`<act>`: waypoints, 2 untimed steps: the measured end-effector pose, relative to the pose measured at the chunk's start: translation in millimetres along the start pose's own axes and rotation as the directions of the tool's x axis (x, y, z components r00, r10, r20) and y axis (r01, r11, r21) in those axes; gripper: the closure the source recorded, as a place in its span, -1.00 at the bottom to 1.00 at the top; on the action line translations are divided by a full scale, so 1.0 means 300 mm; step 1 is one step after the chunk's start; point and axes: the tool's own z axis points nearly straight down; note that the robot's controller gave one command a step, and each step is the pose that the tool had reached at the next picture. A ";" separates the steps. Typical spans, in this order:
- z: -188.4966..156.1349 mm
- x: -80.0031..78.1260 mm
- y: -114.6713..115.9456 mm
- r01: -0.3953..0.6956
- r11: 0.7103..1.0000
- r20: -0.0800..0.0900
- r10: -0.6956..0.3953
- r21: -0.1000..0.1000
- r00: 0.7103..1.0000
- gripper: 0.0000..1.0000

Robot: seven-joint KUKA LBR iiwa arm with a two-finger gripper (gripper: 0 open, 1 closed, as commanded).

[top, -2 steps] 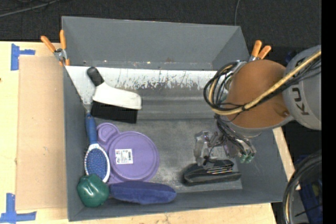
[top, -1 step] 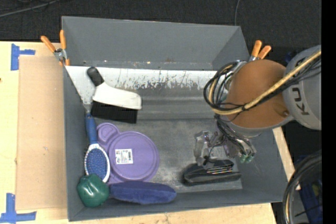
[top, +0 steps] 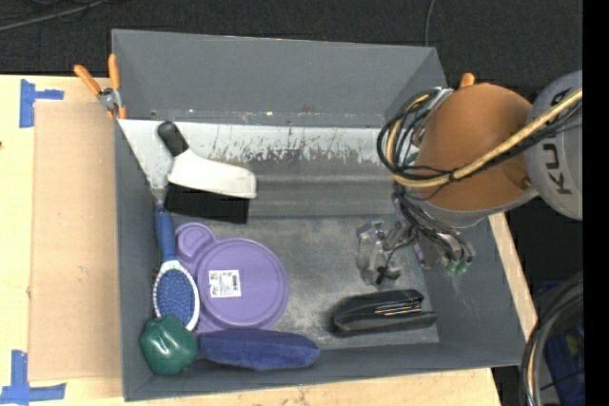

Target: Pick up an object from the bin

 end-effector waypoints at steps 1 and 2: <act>0.298 0.123 -0.054 0.079 0.997 -0.007 -0.079 -0.002 0.997 -1.00; 0.297 0.122 -0.054 0.079 0.997 -0.006 -0.079 -0.002 0.997 -1.00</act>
Offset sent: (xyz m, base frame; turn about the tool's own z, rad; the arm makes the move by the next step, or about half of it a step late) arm 0.0000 0.0000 0.0000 0.0000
